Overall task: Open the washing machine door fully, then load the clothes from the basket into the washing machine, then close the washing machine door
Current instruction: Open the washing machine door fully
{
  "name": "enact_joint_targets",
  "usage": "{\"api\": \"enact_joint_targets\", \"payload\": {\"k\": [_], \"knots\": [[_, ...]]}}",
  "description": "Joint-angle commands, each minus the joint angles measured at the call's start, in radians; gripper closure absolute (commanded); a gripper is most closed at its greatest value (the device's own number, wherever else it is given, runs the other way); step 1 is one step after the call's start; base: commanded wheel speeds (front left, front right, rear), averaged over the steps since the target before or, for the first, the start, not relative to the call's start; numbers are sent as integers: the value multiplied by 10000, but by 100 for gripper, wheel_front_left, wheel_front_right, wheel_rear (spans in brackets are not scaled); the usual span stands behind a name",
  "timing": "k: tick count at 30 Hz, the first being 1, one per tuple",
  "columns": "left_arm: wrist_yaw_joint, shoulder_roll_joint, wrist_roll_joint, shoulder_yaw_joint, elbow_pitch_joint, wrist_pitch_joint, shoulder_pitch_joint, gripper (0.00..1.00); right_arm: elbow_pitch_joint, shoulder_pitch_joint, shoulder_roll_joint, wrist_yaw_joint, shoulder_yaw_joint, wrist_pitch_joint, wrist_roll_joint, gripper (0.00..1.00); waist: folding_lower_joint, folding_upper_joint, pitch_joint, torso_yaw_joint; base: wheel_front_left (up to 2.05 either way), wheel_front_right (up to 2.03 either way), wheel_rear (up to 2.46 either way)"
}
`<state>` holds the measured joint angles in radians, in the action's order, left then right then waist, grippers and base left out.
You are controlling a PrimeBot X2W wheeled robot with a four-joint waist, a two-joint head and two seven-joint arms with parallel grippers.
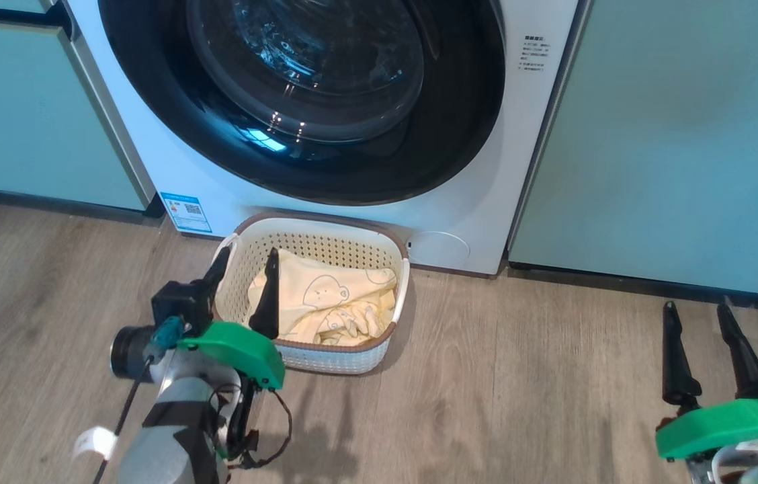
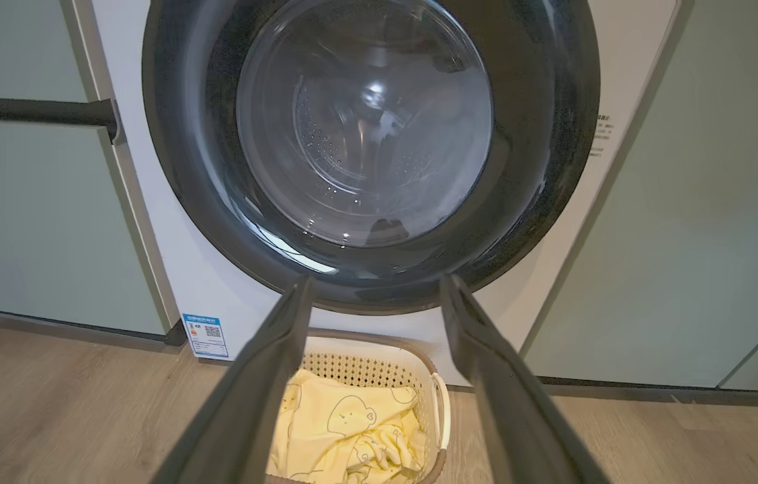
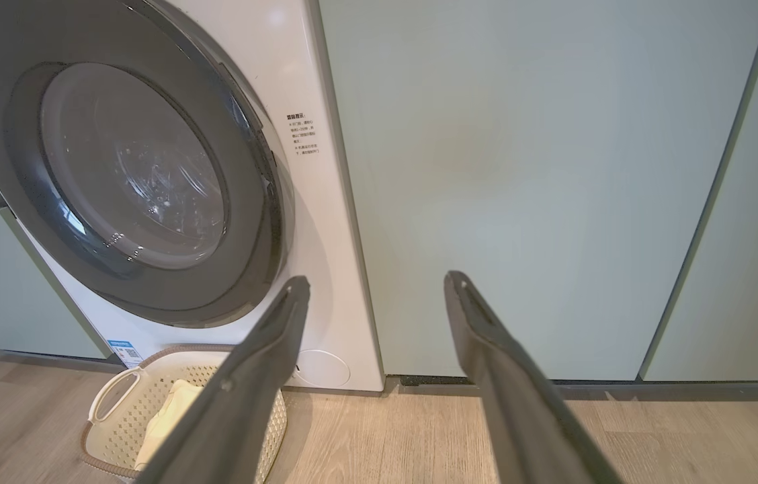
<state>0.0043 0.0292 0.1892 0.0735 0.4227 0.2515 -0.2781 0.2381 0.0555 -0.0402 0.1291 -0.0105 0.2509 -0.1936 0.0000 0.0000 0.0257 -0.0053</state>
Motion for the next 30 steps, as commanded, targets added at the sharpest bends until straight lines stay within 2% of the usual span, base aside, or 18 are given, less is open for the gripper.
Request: {"api": "enact_joint_targets", "payload": {"k": [1,2,3,6,7,8,12,20,23,25,30], "knots": [[87,210,25,-331,-311,103,-411,0,-360,497,-100,16,-274,109,37,0,0,0,6,4,0,0,0],[88,210,22,-327,-299,103,-420,0,-369,508,-100,16,-297,109,55,0,0,0,9,9,0,0,0],[81,210,32,-323,-289,103,-428,0,-382,521,-100,16,-333,109,67,7,0,0,10,14,0,0,0],[47,210,41,-308,-241,103,-437,0,-478,569,-100,16,-459,109,87,60,0,0,10,31,0,0,0],[40,210,43,-308,-219,103,-440,0,-508,583,-100,16,-482,109,61,92,0,0,9,37,0,0,0],[35,210,62,-310,-191,103,-439,0,-536,599,-100,16,-500,109,-30,100,0,0,9,41,0,0,0],[-6,210,161,-297,-112,103,-449,0,-534,723,-100,16,-478,109,-466,100,0,0,25,64,0,0,0],[-27,210,384,-89,-105,103,-496,0,248,1635,-305,16,-325,109,-2915,100,0,0,355,139,0,0,0],[-18,210,468,68,-108,103,-603,0,644,2183,-670,16,-514,109,-4322,100,0,0,600,234,0,0,0],[6,210,513,224,-134,103,-666,0,933,2594,-979,16,-782,109,-5710,100,0,0,769,327,0,0,0],[62,210,582,455,-196,103,-787,0,1163,3786,-2153,16,-1495,-621,-8980,100,0,0,1180,495,0,0,0]]}}
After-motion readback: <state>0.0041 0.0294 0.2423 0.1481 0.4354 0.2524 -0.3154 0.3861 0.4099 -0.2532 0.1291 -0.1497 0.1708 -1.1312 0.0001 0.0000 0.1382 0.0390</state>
